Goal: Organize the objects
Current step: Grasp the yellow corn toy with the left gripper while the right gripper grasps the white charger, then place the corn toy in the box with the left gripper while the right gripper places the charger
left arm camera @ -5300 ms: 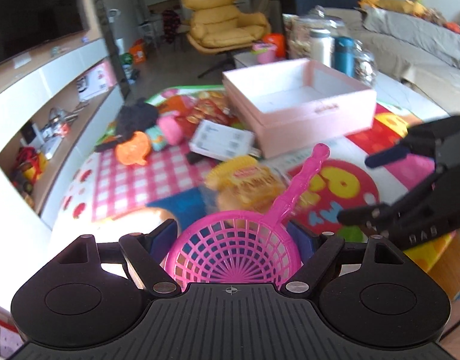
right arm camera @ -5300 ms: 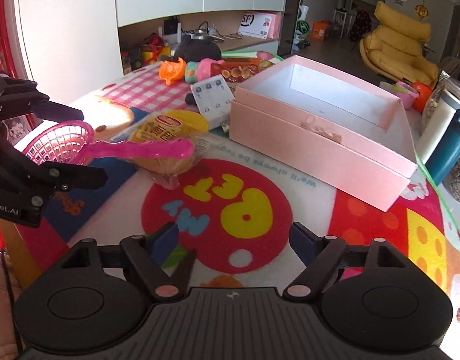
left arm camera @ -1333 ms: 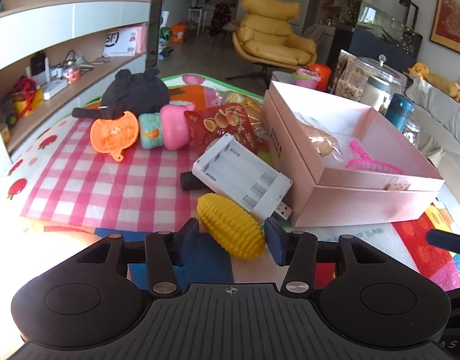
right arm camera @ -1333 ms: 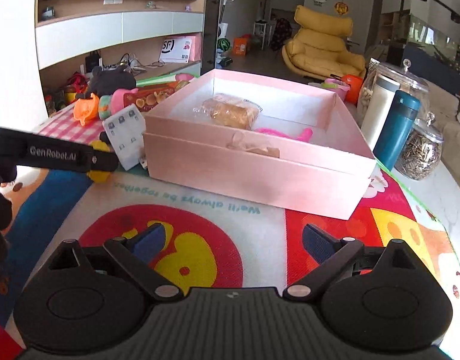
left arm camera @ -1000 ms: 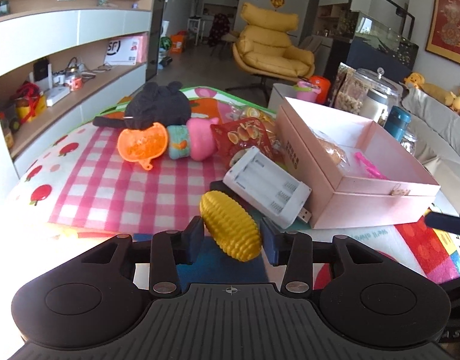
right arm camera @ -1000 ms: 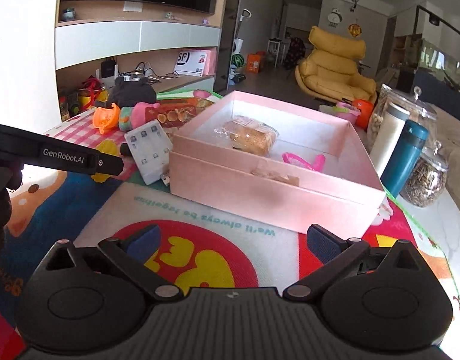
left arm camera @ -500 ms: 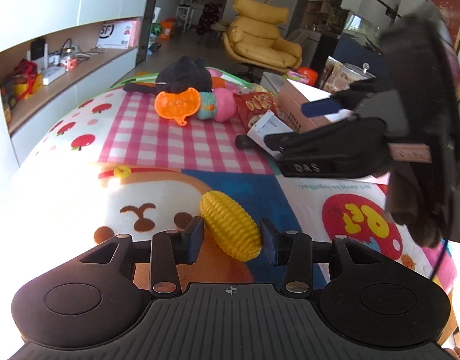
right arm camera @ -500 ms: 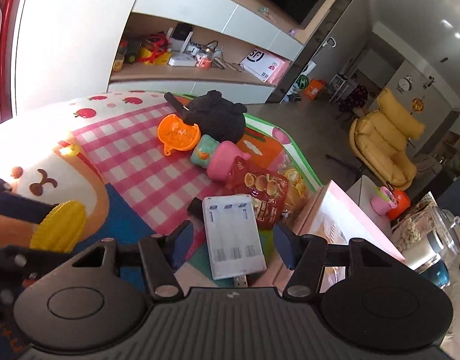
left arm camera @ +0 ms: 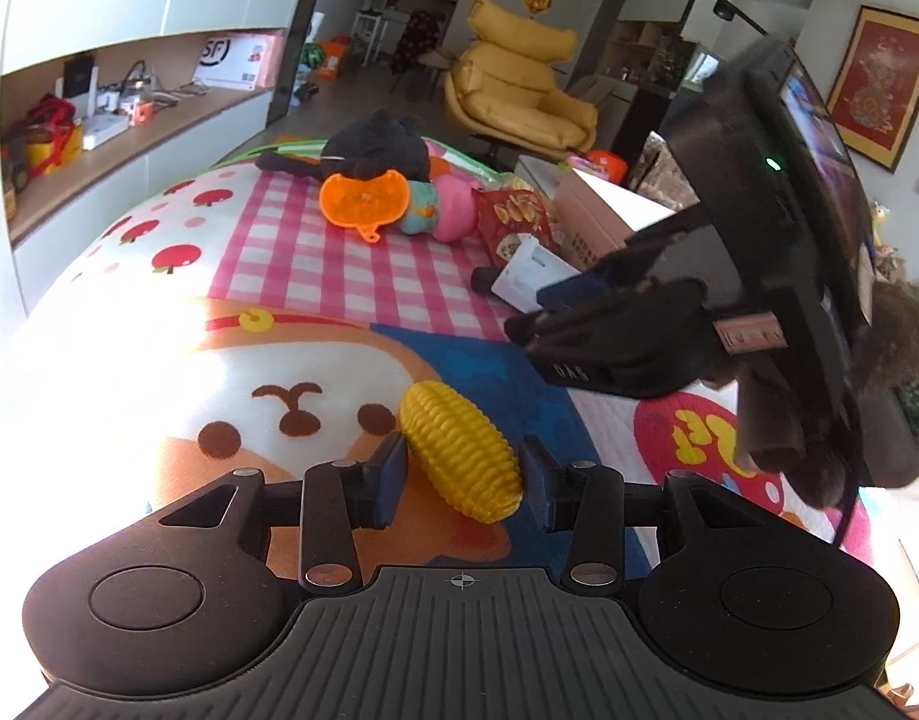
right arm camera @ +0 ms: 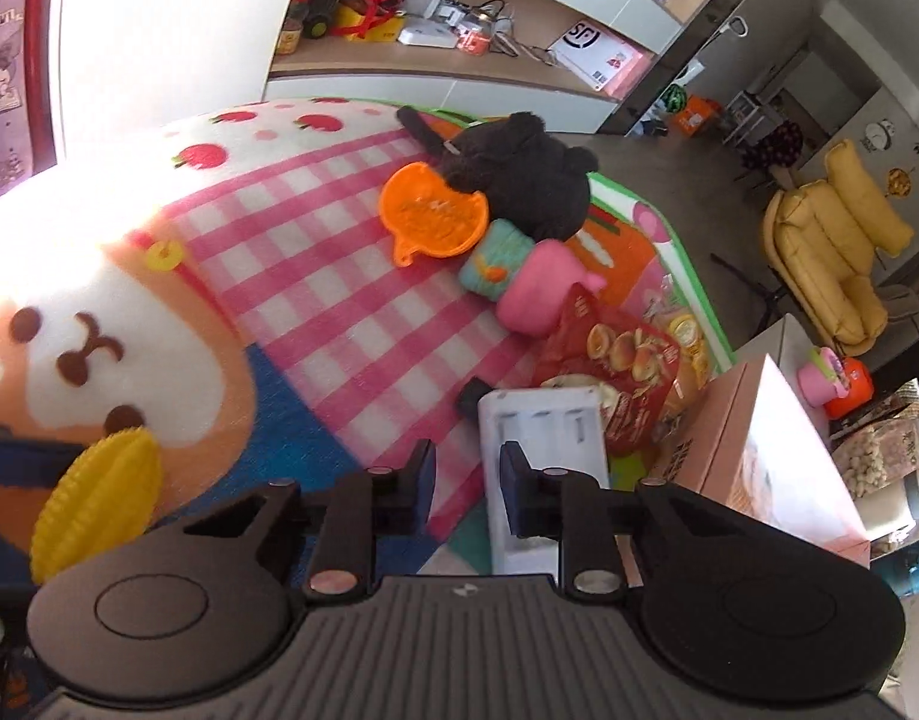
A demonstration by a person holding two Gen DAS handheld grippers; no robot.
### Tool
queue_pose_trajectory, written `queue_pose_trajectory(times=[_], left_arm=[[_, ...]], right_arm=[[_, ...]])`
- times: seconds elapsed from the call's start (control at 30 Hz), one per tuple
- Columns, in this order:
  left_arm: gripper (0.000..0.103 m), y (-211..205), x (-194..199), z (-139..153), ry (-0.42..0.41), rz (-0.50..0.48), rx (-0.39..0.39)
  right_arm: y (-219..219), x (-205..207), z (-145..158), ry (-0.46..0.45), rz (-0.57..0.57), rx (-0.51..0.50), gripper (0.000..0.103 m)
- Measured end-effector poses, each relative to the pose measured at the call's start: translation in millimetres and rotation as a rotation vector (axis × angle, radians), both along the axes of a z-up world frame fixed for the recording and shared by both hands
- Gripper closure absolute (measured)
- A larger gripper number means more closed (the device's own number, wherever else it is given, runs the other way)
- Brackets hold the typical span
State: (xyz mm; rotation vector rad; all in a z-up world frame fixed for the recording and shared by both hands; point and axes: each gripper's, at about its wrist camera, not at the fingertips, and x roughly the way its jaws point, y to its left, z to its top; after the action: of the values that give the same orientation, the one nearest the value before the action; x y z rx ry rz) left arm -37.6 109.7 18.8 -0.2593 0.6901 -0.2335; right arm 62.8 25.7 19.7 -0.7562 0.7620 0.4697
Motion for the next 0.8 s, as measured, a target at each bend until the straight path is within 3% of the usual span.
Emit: queue_pose_trajectory(times=[0.2, 0.33, 0.43, 0.5, 0.67, 0.8], left_arm=[[0.058, -5.1, 1.5, 1.4, 0.017, -0.003, -0.005], [0.058, -18.9, 2.5, 3.2, 0.026, -0.04, 0.008], [0.058, -28.6, 3.0, 4.1, 0.029, -0.063, 0.019], [0.058, -33.7, 4.0, 4.4, 0.034, -0.07, 0.03], [0.058, -45.7, 9.5, 5.2, 0.047, -0.078, 0.061], [0.058, -56.3, 13.4, 5.5, 0.054, -0.091, 0.082]], right_arm=[[-34.8, -36.7, 9.6, 0.092, -0.008, 0.105, 0.083], [-57.9, -59.9, 9.8, 0.088, -0.015, 0.139, 0.078], [-77.6, -66.7, 9.7, 0.069, -0.056, 0.18, 0.058], [-91.5, -66.3, 9.1, 0.06, -0.098, 0.211, 0.037], [-128.0, -66.3, 3.9, 0.035, -0.192, 0.272, 0.022], [-148.1, -67.6, 1.4, -0.015, -0.252, 0.279, 0.02]])
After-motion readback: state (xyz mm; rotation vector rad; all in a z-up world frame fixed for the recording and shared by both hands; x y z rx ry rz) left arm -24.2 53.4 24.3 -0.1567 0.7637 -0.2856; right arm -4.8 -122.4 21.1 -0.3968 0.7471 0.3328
